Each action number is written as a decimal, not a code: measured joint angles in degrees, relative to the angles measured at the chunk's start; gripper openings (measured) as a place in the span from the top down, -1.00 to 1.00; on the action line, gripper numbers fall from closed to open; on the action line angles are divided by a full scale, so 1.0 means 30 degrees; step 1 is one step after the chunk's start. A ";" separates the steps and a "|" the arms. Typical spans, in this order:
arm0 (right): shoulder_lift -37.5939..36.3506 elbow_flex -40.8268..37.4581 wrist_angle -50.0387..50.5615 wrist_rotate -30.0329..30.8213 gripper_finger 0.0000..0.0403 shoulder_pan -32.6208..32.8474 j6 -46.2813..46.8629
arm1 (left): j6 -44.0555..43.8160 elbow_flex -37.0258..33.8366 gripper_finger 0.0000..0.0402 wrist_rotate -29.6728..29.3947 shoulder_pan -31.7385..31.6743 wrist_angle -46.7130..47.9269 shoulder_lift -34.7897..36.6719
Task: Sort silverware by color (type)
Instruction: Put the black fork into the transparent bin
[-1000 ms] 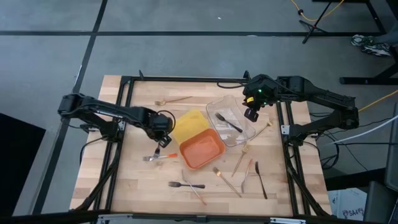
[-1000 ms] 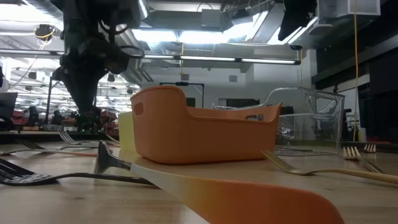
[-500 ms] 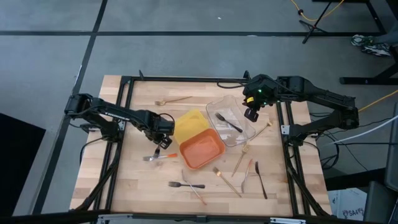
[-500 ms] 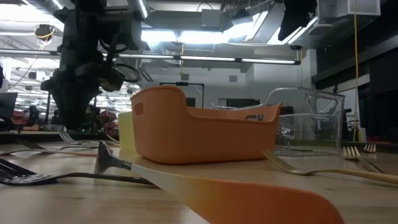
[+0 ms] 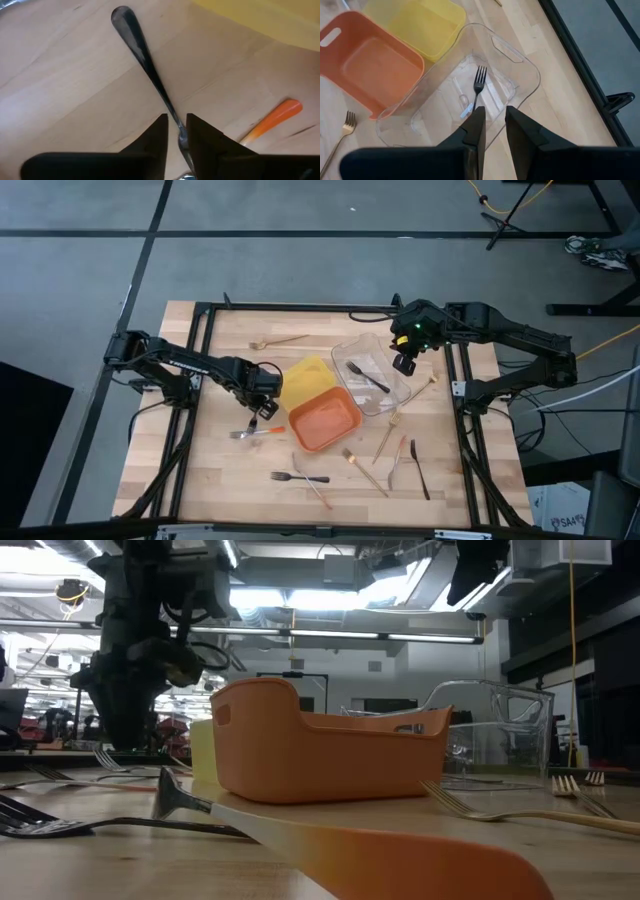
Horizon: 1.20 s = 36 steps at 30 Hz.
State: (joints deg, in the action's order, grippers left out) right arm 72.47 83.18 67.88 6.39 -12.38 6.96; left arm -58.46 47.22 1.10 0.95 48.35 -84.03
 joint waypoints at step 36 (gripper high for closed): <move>0.0000 0.0000 0.0000 0.0000 0.67 0.0000 -0.0007 | -0.0900 0.0033 0.90 -0.0168 0.1370 -0.0860 -0.3220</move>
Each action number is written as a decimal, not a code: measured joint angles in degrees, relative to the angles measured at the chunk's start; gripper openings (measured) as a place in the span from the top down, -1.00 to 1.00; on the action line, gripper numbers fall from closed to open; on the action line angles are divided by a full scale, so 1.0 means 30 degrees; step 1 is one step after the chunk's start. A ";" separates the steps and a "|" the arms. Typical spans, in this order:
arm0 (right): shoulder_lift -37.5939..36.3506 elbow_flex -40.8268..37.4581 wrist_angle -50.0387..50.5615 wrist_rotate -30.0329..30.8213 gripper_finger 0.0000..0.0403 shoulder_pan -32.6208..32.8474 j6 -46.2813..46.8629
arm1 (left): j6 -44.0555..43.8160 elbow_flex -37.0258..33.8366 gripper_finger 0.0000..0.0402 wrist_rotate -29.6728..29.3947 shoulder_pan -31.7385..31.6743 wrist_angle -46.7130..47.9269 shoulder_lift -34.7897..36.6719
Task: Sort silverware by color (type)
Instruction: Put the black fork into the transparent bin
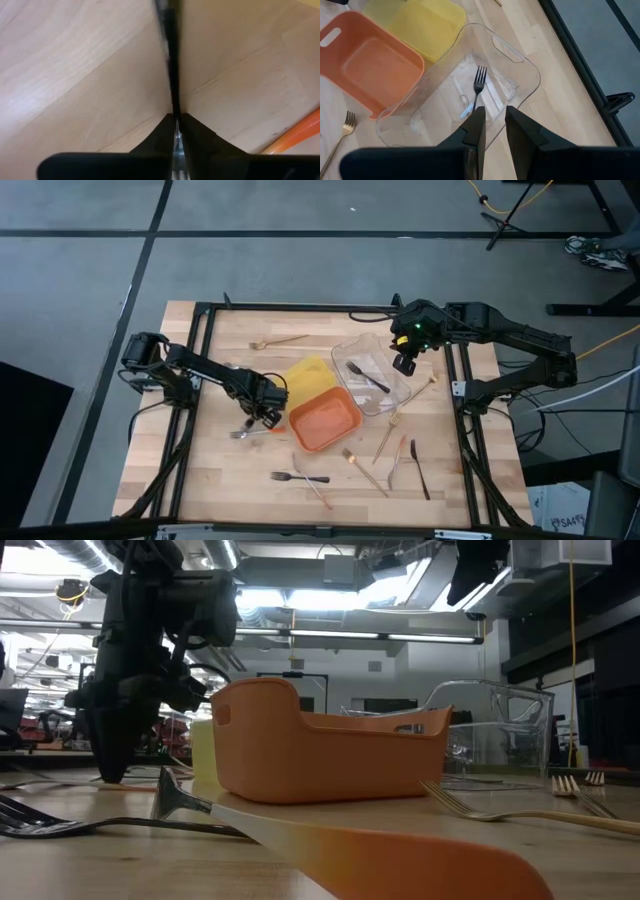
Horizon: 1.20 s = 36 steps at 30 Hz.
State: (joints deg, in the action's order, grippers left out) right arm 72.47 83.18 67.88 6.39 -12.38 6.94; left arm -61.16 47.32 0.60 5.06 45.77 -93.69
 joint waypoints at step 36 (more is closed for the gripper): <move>0.0000 -0.0007 -0.0182 0.0000 0.67 0.0000 0.0051 | -0.0655 -0.0047 0.98 -0.1979 -0.0058 0.3015 0.8886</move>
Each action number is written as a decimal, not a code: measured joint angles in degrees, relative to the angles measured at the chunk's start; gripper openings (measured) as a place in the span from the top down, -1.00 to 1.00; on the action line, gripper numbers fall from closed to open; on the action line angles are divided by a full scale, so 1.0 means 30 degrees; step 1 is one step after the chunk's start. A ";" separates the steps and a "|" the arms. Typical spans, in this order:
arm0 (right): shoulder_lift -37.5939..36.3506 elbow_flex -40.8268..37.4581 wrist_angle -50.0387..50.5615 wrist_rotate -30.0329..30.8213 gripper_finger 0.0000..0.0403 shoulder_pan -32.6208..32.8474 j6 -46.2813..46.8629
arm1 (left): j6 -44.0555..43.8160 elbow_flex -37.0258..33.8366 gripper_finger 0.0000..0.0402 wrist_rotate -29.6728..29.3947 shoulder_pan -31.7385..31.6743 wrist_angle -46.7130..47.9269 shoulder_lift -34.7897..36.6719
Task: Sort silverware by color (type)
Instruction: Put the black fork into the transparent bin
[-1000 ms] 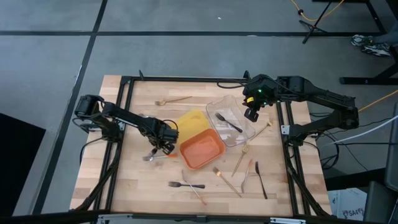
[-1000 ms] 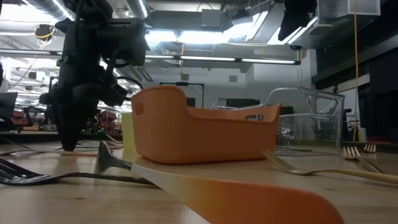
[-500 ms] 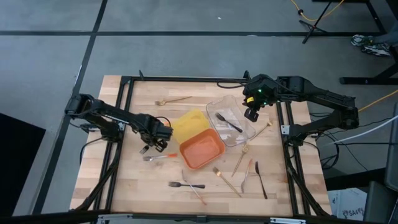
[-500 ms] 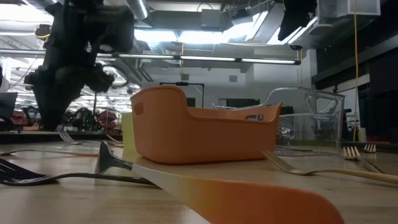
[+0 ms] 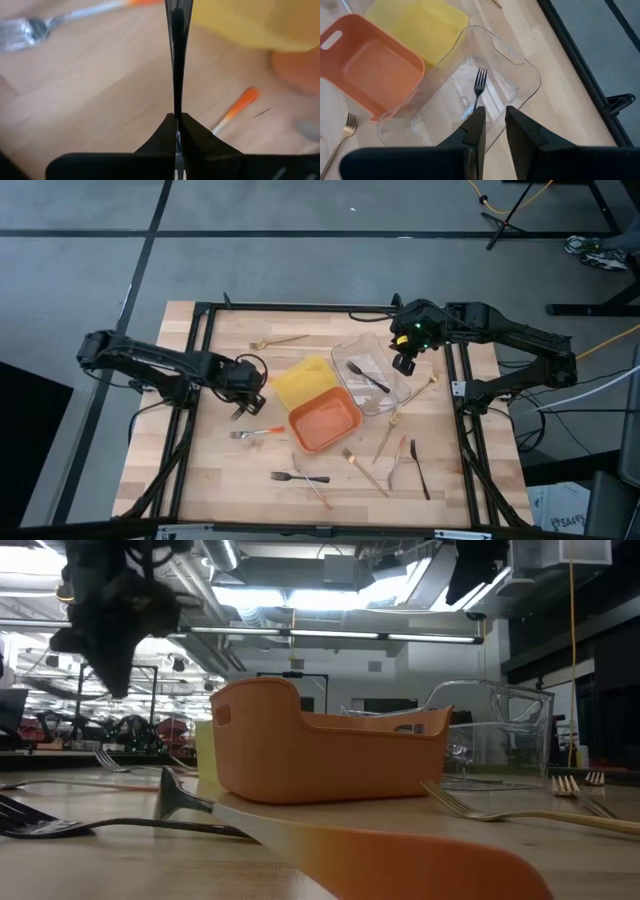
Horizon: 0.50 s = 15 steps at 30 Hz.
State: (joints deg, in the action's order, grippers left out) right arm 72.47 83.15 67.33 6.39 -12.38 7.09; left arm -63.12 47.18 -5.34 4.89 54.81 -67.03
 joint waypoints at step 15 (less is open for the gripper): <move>0.0595 0.0000 -0.7587 -0.1549 0.67 -0.0003 0.2469 | 1.3439 0.0043 0.98 -0.5559 0.0000 -1.1357 0.0114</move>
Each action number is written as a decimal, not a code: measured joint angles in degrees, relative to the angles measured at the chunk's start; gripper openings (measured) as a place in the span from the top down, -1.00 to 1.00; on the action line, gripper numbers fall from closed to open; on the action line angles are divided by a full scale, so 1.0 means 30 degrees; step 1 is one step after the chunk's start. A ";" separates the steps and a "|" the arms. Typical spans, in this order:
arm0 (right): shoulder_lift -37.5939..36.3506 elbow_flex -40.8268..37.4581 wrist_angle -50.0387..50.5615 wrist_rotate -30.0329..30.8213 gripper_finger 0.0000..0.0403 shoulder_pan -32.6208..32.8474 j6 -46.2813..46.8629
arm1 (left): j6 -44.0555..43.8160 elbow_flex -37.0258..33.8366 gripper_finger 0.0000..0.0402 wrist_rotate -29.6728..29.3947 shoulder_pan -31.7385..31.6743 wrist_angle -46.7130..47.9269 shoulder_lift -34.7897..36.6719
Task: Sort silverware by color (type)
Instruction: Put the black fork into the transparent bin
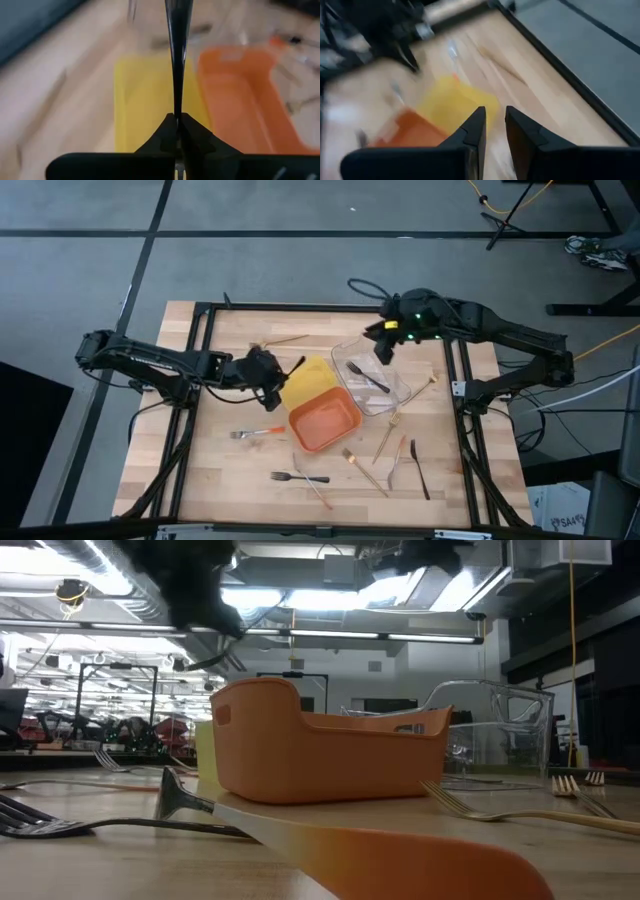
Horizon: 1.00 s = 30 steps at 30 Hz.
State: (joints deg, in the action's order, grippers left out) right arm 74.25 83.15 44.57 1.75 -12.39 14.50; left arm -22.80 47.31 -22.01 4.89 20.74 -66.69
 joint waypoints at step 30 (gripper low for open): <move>0.7526 0.0000 -0.8226 -1.0178 0.67 0.0195 1.0188 | 2.0066 -0.0021 0.98 -0.0688 0.0022 -0.2509 -0.0650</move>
State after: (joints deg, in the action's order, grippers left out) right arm 96.83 83.15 19.89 -28.79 -11.81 45.06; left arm 37.39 47.24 -24.07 4.95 13.21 -68.64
